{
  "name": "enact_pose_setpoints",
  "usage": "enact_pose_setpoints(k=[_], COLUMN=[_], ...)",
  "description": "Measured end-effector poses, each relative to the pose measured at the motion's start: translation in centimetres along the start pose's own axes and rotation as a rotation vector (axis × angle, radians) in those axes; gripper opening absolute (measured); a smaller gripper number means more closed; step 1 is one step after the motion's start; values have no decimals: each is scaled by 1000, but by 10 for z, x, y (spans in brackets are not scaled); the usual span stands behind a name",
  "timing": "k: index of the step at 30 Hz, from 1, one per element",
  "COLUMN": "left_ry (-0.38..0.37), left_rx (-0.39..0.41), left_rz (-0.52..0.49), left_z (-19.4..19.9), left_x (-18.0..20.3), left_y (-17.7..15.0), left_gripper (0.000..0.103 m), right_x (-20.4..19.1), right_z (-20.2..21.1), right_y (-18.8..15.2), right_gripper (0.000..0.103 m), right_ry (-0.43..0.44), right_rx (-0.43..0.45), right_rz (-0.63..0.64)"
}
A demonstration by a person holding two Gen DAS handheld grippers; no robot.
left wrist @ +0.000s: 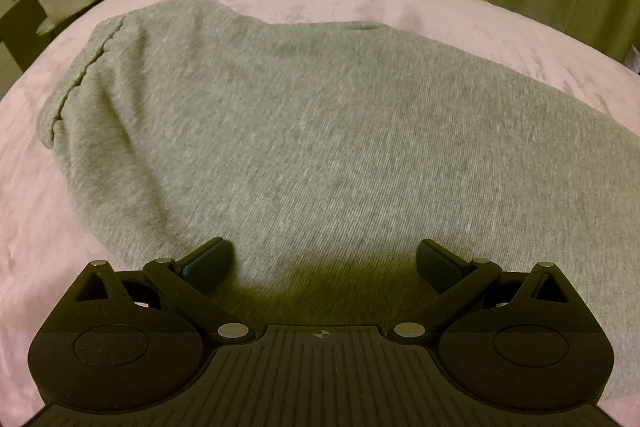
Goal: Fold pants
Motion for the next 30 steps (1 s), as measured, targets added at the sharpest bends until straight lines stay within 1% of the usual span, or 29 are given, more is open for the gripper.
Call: enact_pose_setpoints(k=[1,7,8,10,12,13,14,15,18,21,23,24,25,26,27,28,29,30], left_ry=[0,0,0,0,0,0,0,-1,-3,-2,-3,-6,-3,-5,-6,-8,-11,-17], left_rx=[0,0,-1,-1,-1,-1,-1,-1,-1,-1,-1,-2,-2,-2,-3,-3,-3,-2], left_rz=[0,0,0,0,0,0,0,0,0,0,2,3,2,3,4,5,6,10], left_z=[0,0,0,-1,-1,-1,-1,-1,-1,-1,-1,-1,-1,-2,-2,-2,-2,-1], left_x=[0,0,0,0,0,0,0,0,0,0,0,0,0,0,1,1,0,0], left_y=[0,0,0,0,0,0,0,0,1,0,0,0,0,0,0,0,0,-1], left_gripper=[103,103,103,103,103,103,103,103,103,103,103,103,103,103,103,103,103,103], right_x=[1,6,6,4,-2,-4,-6,-7,-11,-34,-69,-90,-118,-148,-178,-205,-220,-234], right_z=[0,3,3,-2,-4,-5,-7,-7,-3,1,6,9,12,12,12,9,6,-2], right_y=[1,6,7,5,5,5,5,6,5,3,-3,-10,-21,-39,-62,-91,-115,-150], right_gripper=[41,52,54,54,50,36,15,13,11,10,10,10,9,9,9,9,10,10], right_ry=[4,79,78,55,20,-11,-44,-64,-34,-65,-70,-67,-59,-48,-17,35,64,93], right_rx=[-1,3,-2,-11,-8,-6,-6,-10,8,28,45,55,63,60,35,-14,-57,-119], right_rz=[-9,-53,-47,-15,28,47,62,71,80,159,255,334,443,572,699,813,889,995])
Point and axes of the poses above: each gripper's, at about its wrist camera, not at the fingertips, and z roughly against the way its jaws point, x to its right, y to its top, the point moved 2 cm from there along -z, roughly the way its jaws point, and after that the axes turned 12 degrees about -x, right-handed, at the moved point
